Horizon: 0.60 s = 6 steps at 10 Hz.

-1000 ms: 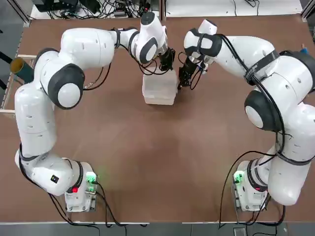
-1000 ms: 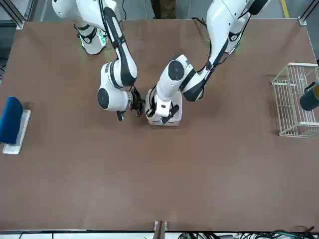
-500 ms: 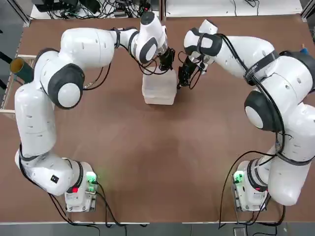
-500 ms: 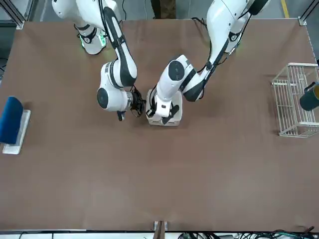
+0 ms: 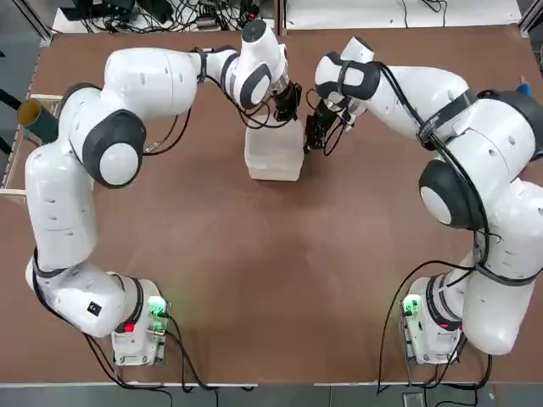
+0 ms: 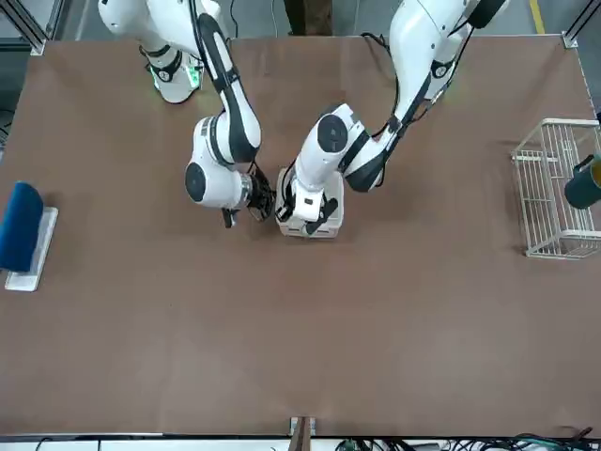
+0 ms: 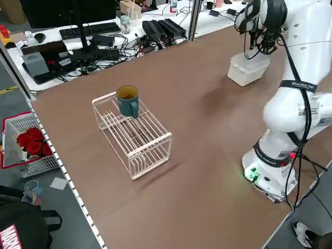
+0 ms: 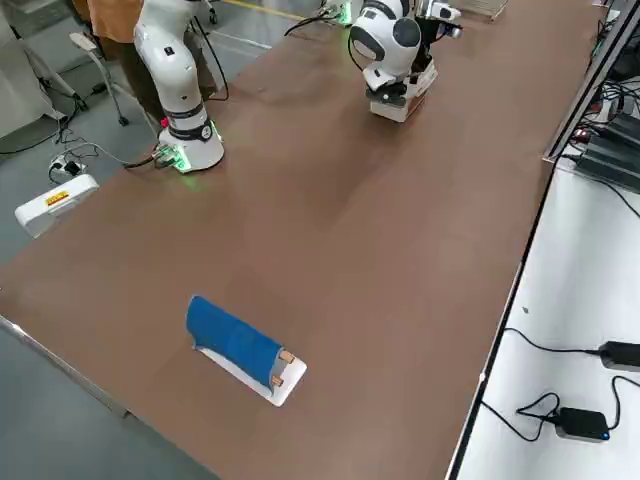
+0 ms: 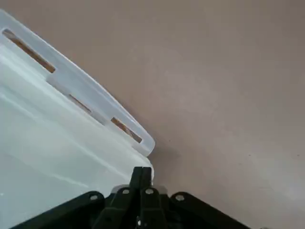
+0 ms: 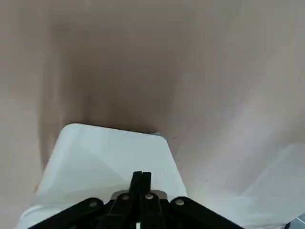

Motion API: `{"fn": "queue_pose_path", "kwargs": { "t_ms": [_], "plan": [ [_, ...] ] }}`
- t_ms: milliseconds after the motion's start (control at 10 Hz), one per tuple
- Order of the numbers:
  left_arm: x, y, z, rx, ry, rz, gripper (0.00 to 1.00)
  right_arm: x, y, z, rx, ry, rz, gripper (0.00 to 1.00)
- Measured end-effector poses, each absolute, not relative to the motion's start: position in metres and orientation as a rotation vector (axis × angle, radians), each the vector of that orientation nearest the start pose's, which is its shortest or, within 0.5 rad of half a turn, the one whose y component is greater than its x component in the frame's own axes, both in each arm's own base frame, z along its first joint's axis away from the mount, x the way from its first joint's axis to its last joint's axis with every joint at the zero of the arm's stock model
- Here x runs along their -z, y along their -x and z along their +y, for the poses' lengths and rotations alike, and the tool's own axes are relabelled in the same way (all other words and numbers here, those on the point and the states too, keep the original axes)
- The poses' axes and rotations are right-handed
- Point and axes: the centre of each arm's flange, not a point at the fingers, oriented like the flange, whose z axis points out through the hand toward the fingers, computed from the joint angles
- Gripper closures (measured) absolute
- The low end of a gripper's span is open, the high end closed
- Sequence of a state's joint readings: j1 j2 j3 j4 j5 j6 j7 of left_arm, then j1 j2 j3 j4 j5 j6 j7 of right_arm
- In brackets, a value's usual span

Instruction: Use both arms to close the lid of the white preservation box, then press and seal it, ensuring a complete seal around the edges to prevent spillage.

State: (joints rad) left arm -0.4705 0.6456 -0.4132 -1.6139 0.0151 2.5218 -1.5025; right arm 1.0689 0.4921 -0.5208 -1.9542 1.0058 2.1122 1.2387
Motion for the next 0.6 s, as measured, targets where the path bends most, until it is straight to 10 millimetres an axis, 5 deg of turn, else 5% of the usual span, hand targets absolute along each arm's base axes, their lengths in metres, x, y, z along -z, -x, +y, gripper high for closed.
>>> {"fn": "queue_pose_path", "kwargs": {
  "t_ms": [300, 600],
  "plan": [
    [-0.31, -0.502, -0.517, -0.159, 3.264, -1.256, 0.99, -0.249, -0.493, 0.35, -0.802, 2.259, 1.729, 0.97],
    [-0.345, -0.515, -0.499, -0.134, 3.236, -1.275, 0.99, -0.305, -0.526, 0.338, -0.714, 2.334, 1.653, 0.97]
  ]
}}
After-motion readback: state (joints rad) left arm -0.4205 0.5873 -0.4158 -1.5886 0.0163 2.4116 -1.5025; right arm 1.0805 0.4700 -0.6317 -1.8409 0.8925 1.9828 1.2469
